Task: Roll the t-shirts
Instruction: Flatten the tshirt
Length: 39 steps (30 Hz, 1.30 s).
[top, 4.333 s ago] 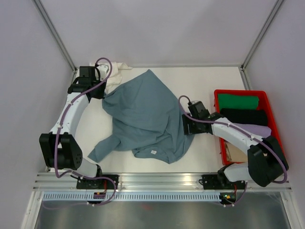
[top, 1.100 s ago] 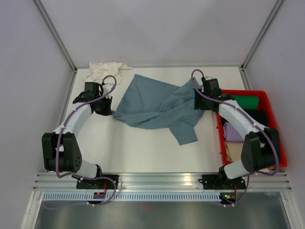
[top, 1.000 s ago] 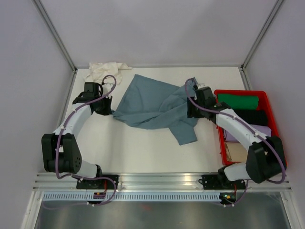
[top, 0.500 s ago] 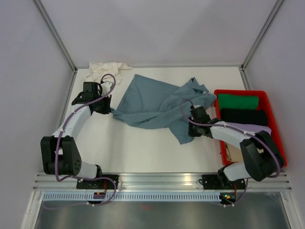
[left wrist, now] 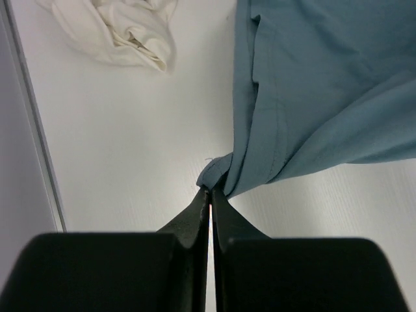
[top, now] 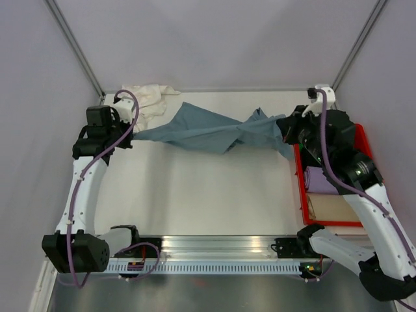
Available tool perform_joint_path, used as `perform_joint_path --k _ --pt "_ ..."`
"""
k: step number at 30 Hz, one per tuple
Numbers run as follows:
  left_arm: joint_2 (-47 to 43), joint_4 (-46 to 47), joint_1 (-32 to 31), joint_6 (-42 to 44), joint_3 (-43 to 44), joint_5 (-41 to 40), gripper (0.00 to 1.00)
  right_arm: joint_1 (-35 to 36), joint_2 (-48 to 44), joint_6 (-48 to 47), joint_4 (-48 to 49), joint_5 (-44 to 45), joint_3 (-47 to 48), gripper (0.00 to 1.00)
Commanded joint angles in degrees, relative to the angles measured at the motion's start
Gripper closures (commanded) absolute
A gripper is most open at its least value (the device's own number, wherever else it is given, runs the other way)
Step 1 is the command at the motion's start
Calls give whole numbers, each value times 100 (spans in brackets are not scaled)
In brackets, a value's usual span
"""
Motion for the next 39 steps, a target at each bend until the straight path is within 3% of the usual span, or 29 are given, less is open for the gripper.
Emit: perform_joint_path --k 1,3,6,7,9,11,13,15,17,18,21,24,27,32,38,39 --pt "-38 -553 28 514 -76 261 98 4 -126 -261 -889 151 -74 100" --pt "128 -974 28 768 -471 656 96 4 -223 -270 -766 -95 -469 100" --pt "305 -1537 20 1558 -885 888 65 4 -294 -209 -616 -254 -777 100" --pt "296 -1573 28 1900 -964 800 40 4 -285 -218 -538 -307 -813 100" --pt "235 -1565 20 2200 -1070 563 19 4 -259 -235 -441 -403 -900 100" --pt "243 -1582 -7 2263 -895 596 18 4 -206 -253 -352 -404 -927 100" --pt "199 -1556 -103 2264 -702 982 25 4 -127 -305 -317 -377 -962 100" --pt "94 -1477 -645 2307 -684 1132 35 4 -75 -323 -291 -360 -1024 100" --pt "-46 -1363 -1173 2465 -998 1037 36 4 -83 -323 -273 -334 -1085 100" --pt "-108 -1310 -1793 2675 -1174 810 36 4 -74 -349 -256 -299 -1111 100" --pt "-161 -1055 -2736 2799 -1921 361 32 4 -83 -358 -264 -158 -1164 100" --pt "154 -696 -3134 2948 -2502 -173 27 4 -83 -350 -212 -61 -1226 100" --pt "383 -98 -3180 3229 -2933 -623 23 4 -48 -323 -185 -70 -1252 100" --pt "831 500 -3215 3248 -3162 -668 22 4 14 -341 -229 9 -1244 100" --pt "1201 1124 -3215 3046 -3312 -643 28 4 49 -393 -308 176 -1209 100" --pt "1236 1168 -3215 3002 -3312 -503 35 -5 84 -393 -300 202 -1200 100"
